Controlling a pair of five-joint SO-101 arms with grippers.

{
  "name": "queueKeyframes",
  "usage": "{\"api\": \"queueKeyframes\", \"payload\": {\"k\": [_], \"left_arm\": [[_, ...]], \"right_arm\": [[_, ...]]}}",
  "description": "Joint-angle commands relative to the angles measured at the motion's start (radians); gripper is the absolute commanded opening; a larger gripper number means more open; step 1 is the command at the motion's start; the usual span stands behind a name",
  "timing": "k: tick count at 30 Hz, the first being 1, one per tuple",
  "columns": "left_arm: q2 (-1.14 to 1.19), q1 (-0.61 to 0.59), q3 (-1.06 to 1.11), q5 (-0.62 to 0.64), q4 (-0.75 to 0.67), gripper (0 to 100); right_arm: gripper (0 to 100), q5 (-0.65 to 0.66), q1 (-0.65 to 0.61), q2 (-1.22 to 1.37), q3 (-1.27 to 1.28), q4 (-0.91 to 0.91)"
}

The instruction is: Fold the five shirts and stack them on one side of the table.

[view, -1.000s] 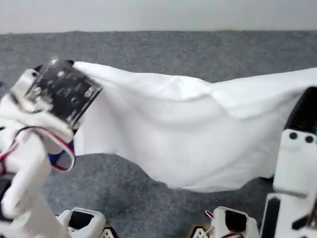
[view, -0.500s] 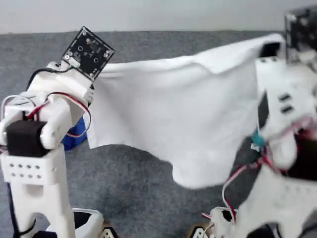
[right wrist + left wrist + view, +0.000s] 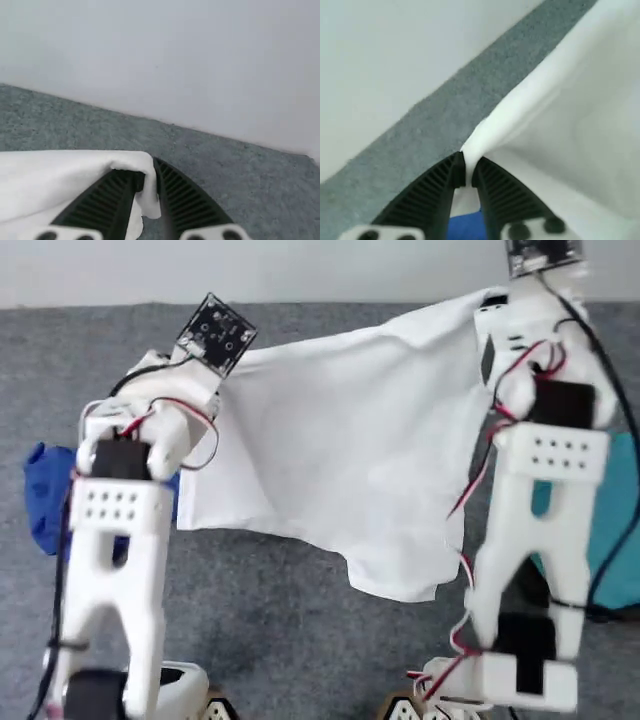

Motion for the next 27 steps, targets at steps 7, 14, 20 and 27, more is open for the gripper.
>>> {"api": "queueKeyframes", "payload": {"k": [7,14,20,27], "left_arm": [[0.476,-0.107,-0.337,-0.006,0.002,1],[0.697,-0.101,-0.532,-0.006,0.083,1],[0.718,-0.103,-0.702,-0.006,0.371,1],[0.726,-0.1,-0.832,-0.006,0.732,1]], "right_arm": [[1.0,-0.005,-0.035,0.248,-0.006,-0.225],[1.0,-0.005,-0.058,0.424,-0.166,-0.22],[1.0,-0.002,-0.062,0.452,-0.367,0.125],[1.0,0.078,-0.064,0.453,-0.483,0.544]]}}
